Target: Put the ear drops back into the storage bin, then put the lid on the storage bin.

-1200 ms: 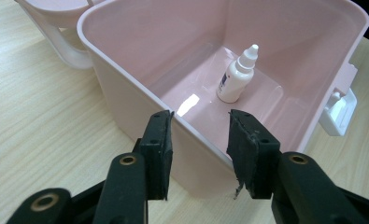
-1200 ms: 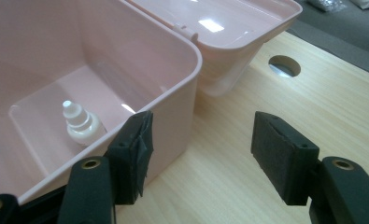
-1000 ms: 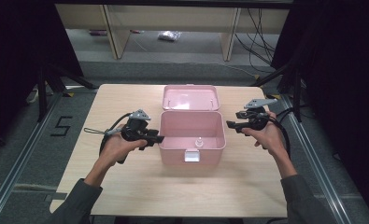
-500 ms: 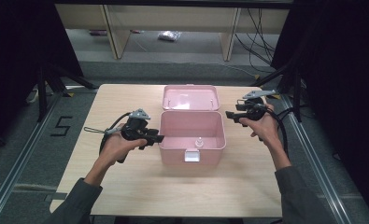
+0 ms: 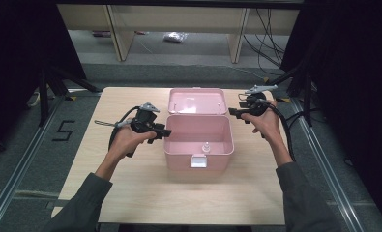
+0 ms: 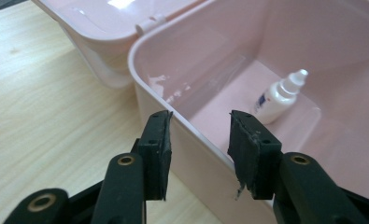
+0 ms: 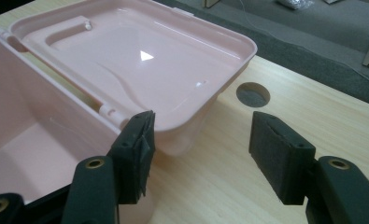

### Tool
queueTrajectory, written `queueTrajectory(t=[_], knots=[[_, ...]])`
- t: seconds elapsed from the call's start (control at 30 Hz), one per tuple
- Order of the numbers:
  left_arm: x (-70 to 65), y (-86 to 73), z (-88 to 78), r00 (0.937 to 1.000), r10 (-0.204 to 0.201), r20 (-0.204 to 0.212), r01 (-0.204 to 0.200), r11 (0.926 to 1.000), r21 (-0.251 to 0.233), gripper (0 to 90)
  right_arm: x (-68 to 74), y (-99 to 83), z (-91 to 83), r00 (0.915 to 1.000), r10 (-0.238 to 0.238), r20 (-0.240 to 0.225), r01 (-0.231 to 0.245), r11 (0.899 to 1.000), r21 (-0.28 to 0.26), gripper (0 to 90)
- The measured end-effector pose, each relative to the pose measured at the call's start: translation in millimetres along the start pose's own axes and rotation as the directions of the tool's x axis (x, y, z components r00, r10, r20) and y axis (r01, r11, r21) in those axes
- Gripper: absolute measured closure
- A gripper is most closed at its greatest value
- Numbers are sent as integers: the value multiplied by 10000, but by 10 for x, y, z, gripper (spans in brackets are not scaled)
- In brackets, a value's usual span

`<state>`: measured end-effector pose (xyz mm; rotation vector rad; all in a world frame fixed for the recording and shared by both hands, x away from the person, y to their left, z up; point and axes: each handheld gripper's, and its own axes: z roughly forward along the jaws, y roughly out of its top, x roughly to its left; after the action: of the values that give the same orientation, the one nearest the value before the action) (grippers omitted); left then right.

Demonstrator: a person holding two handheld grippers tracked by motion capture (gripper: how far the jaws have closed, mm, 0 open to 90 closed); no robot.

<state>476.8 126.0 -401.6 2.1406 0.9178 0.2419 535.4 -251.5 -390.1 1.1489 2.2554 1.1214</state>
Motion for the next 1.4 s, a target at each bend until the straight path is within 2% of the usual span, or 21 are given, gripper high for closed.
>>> queueTrajectory(t=[0.07, 0.17, 0.2, 0.23, 0.27, 0.37, 0.4, 0.5, 0.63, 0.73, 0.77, 0.8, 0.83, 0.9, 1.03, 1.07, 1.17, 1.27, 1.3, 1.37, 1.4], knots=[[20, 29, 26, 10000, -38, -80, 38, 10000, 29, 581, -11, 27, 38, 9999, -120, 17, 120, 9999, 16, 419], [52, 66, 65, 9997, -110, -236, 113, 9999, 125, 578, 6, 55, 92, 9998, 150, 121, -149, 9999, -61, 422], [66, 72, 76, 9998, -96, -188, 98, 9999, 93, 576, -3, 72, 113, 9999, -17, 143, 17, 10000, -39, 422], [76, 83, 83, 9997, -79, -252, 82, 9999, 144, 575, 10, 88, 112, 9998, 197, 73, -198, 9997, 122, 424], [86, 86, 96, 9998, -96, -183, 98, 9999, 67, 573, -6, 97, 139, 10000, 26, 74, -27, 10000, 91, 425], [110, 135, 117, 9994, -37, -353, 45, 9997, 239, 575, -11, 115, 181, 9996, 281, 94, -284, 9991, 317, 425], [111, 148, 121, 9991, 10, -431, 3, 9996, 298, 577, 1, 123, 195, 9981, 618, 51, -620, 9972, 429, 424], [126, 192, 155, 9987, 81, -506, -60, 9991, 408, 589, -46, 123, 251, 9993, 369, -31, -369, 9990, 238, 425], [148, 206, 216, 9990, 58, -443, -37, 9989, 470, 592, -58, 134, 276, 9973, 736, 68, -738, 9962, 468, 422], [146, 211, 240, 9986, 105, -512, -75, 9982, 593, 593, -81, 138, 308, 9982, 593, 44, -594, 9978, 304, 422], [143, 211, 245, 9985, 119, -543, -87, 9982, 592, 595, -57, 144, 304, 9954, 952, 77, -955, 9945, 434, 423], [146, 212, 249, 9986, 135, -519, -104, 9982, 595, 598, -83, 141, 319, 9985, 525, 124, -529, 9982, 299, 422], [147, 212, 250, 9985, 123, -529, -92, 9982, 587, 601, -99, 147, 328, 9987, 509, 22, -510, 9983, 286, 422], [150, 212, 251, 9985, 106, -540, -74, 9983, 574, 605, -88, 158, 321, 9973, 728, 66, -731, 9962, 475, 422], [146, 216, 262, 9980, -6, -631, 33, 9991, 430, 620, -116, 157, 361, 9965, 808, 237, -815, 9962, 318, 424], [146, 217, 267, 9979, -43, -648, 67, 9993, 377, 625, -109, 163, 376, 9940, 1074, 217, -1080, 9937, 302, 426], [148, 217, 269, 9982, -73, -598, 95, 9993, 366, 631, -144, 180, 392, 9960, 837, 319, -845, 9961, 235, 432], [153, 218, 263, 9980, -23, -628, 51, 9990, 450, 632, -129, 220, 391, 9921, 1203, 348, -1216, 9919, 366, 441], [151, 218, 265, 9980, -35, -631, 62, 9991, 430, 632, -137, 242, 392, 9928, 1152, 331, -1168, 9918, 524, 446], [147, 219, 267, 9979, -31, -651, 58, 9991, 416, 633, -152, 264, 409, 9952, 904, 380, -917, 9953, 324, 472], [147, 218, 267, 9979, -28, -641, 55, 9991, 413, 633, -153, 279, 417, 9938, 1009, 465, -1027, 9939, 392, 489]])
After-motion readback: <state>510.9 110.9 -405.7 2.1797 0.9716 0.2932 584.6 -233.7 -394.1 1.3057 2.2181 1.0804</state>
